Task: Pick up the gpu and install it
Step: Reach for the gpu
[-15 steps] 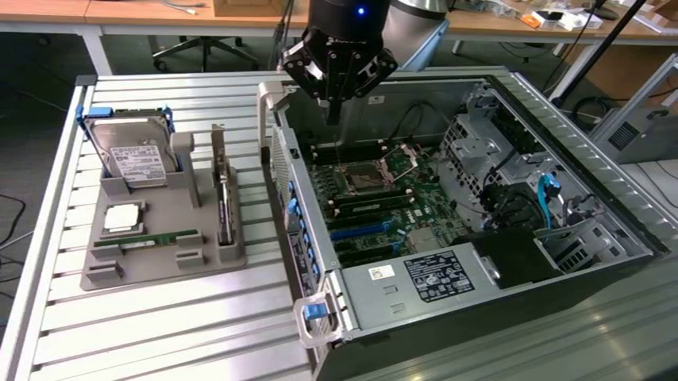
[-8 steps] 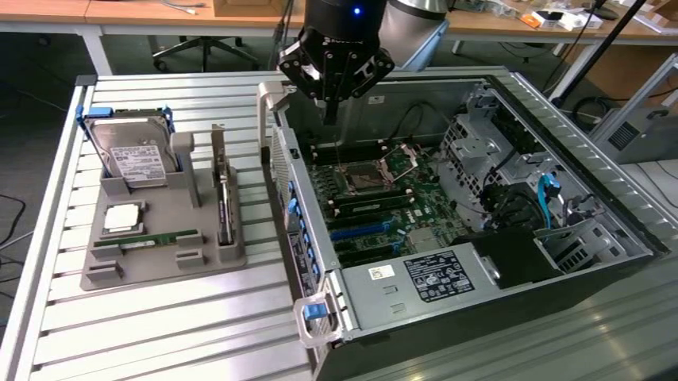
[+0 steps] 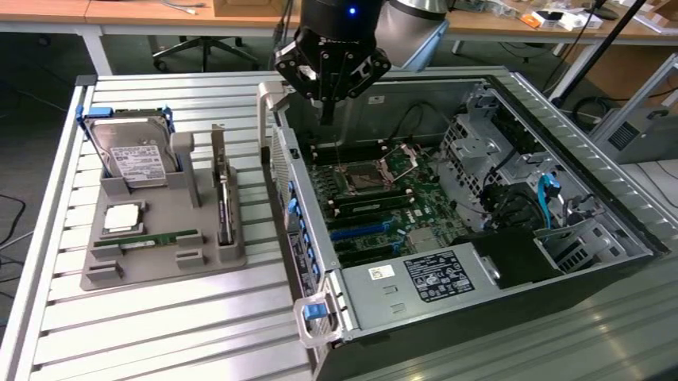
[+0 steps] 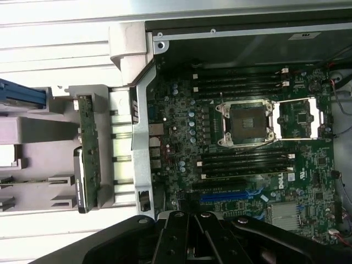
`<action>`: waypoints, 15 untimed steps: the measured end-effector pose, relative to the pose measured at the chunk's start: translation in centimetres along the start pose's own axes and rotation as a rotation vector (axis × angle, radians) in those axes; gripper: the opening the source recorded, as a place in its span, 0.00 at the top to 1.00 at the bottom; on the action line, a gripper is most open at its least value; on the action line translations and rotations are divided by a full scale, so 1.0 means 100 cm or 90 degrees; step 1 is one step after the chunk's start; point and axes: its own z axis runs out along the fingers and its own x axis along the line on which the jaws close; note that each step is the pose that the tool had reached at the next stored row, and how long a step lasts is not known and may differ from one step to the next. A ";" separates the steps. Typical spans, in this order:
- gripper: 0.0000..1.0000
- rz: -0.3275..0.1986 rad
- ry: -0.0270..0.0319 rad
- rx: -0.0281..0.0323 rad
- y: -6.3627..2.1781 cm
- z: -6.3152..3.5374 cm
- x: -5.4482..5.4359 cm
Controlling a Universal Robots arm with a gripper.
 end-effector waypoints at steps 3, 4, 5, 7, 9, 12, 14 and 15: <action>0.89 0.000 0.0000 0.0000 -0.0001 0.0000 0.001; 0.89 0.000 0.0000 0.0000 -0.0001 -0.0001 0.002; 0.89 0.000 0.0000 0.0000 -0.0002 -0.0001 0.002; 0.89 0.000 0.0000 0.0000 -0.0003 -0.0001 0.004; 0.89 0.000 0.0000 0.0000 -0.0004 -0.0002 0.005; 0.89 0.000 0.0000 0.0000 -0.0005 -0.0002 0.006; 0.89 0.000 0.0000 0.0000 -0.0006 -0.0002 0.008; 0.89 0.000 0.0000 0.0000 -0.0006 -0.0002 0.008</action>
